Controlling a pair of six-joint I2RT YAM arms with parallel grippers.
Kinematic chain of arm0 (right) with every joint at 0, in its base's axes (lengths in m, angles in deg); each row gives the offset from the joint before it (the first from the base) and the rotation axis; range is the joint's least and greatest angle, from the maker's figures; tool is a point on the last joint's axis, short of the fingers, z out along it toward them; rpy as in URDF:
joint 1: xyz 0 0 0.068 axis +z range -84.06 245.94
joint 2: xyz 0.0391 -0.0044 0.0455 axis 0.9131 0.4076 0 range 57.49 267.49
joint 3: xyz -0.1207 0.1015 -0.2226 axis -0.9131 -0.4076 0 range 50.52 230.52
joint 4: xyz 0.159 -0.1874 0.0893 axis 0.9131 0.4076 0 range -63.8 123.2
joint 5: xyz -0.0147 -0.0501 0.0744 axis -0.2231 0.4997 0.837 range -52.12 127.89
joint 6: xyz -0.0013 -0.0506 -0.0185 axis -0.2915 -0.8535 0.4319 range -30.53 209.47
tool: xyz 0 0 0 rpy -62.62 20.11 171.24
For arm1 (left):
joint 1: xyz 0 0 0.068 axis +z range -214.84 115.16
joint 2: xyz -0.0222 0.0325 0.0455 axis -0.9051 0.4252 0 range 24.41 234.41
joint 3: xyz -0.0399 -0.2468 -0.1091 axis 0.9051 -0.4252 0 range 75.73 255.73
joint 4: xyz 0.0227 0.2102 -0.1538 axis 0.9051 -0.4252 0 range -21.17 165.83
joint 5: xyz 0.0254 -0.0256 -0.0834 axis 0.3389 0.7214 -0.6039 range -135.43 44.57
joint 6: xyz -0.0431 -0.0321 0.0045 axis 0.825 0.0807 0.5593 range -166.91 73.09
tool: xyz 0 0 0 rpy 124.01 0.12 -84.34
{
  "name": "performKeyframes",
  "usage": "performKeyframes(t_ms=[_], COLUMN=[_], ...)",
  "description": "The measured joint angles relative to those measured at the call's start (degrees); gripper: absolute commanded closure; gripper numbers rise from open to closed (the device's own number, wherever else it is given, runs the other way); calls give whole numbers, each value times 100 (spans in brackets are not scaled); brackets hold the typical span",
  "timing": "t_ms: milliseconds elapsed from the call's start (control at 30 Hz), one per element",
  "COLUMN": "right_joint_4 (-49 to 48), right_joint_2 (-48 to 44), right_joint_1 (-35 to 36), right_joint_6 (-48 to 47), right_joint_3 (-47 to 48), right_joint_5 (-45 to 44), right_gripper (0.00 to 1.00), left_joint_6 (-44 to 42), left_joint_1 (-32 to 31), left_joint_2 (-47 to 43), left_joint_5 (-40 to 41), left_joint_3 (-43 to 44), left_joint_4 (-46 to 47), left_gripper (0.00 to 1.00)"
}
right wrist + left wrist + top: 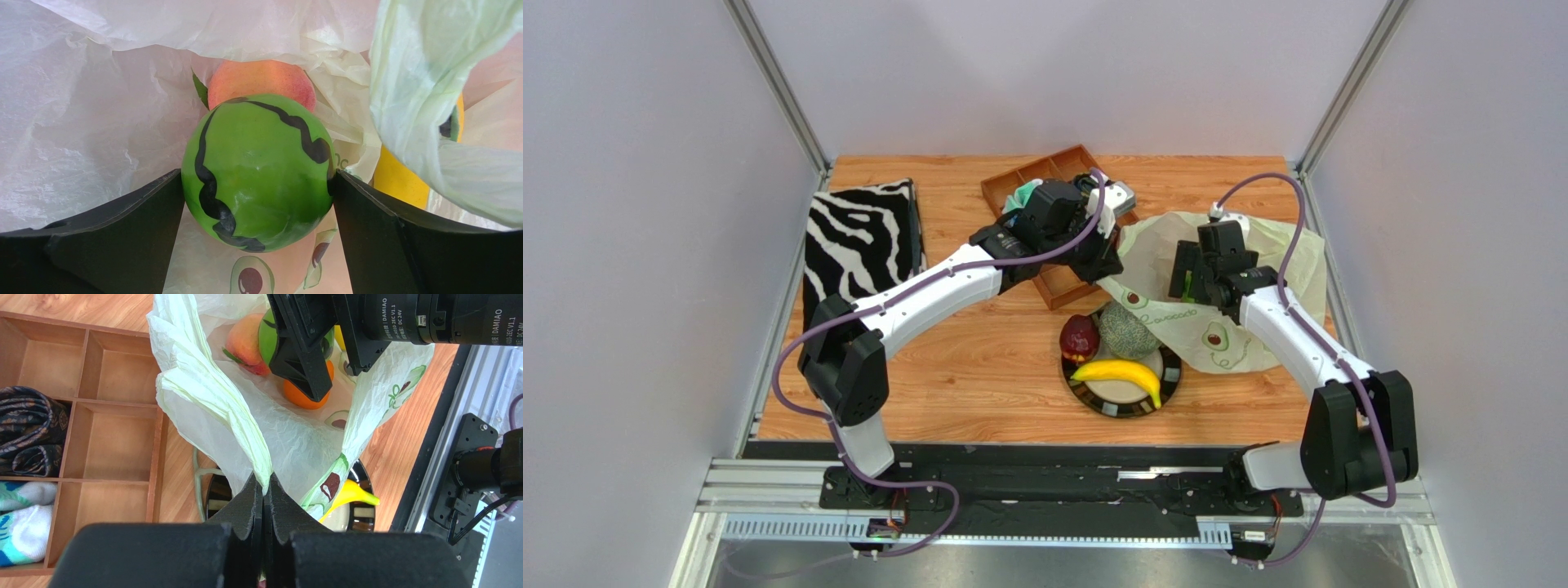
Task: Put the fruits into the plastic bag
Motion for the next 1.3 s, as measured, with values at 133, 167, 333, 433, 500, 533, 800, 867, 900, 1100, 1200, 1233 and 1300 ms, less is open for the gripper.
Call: performKeyframes(t_ms=[133, 167, 333, 433, 500, 533, 800, 867, 900, 1100, 1200, 1233, 1300], right_joint_4=[81, 103, 90, -52, -164, -216, -70, 26, 52, 216, 398, 483, 612], right_joint_2=[-107, -186, -1099, -1738, -2059, -2175, -2365, -2367, -2376, -2468, -2470, -2470, -2474], right_joint_1=[0, 0, 0, 0, 2, 11, 564, 846, 1036, 1930, 2236, 2337, 2487], right_joint_6=[4, 9, 61, 68, 46, 22, -393, -492, -544, -695, -691, -675, -579], right_joint_3=[0, -2, -2, -2, -2, -2, 151, 243, 289, 356, 356, 345, 267], right_joint_5=[157, 212, 815, 1287, 1617, 1808, 2820, 2852, 2863, 2885, 2800, 2741, 2594], right_gripper=[9, 9, 9, 10, 11, 11, 18, 19, 20, 26, 29, 29, 30], left_joint_6=[2, 2, 2, 2, 2, 2, 2, 2, 2, 2, 2, 2, 2], left_joint_1=[0, 0, 0, 0, 0, 0, 0, 0, 0, 0, 0, 0, 0], left_joint_2=[2, 2, 2, 2, 2, 2, 2, 2, 2, 2, 2, 2, 2], left_joint_5=[0, 0, 0, -2, -2, -2, -2, -2, -2, -4, -4, -4, -4], left_joint_3=[0, 0, 0, 0, 0, 0, 0, 0, 0, 0, 0, 0, 2], left_joint_4=[0, 0, 0, -2, -2, -2, -2, -2, -2, -2, -2, -2, -2], left_gripper=[100, 100, 100, 100, 100, 100, 100, 100, 100, 100, 100, 100, 100])
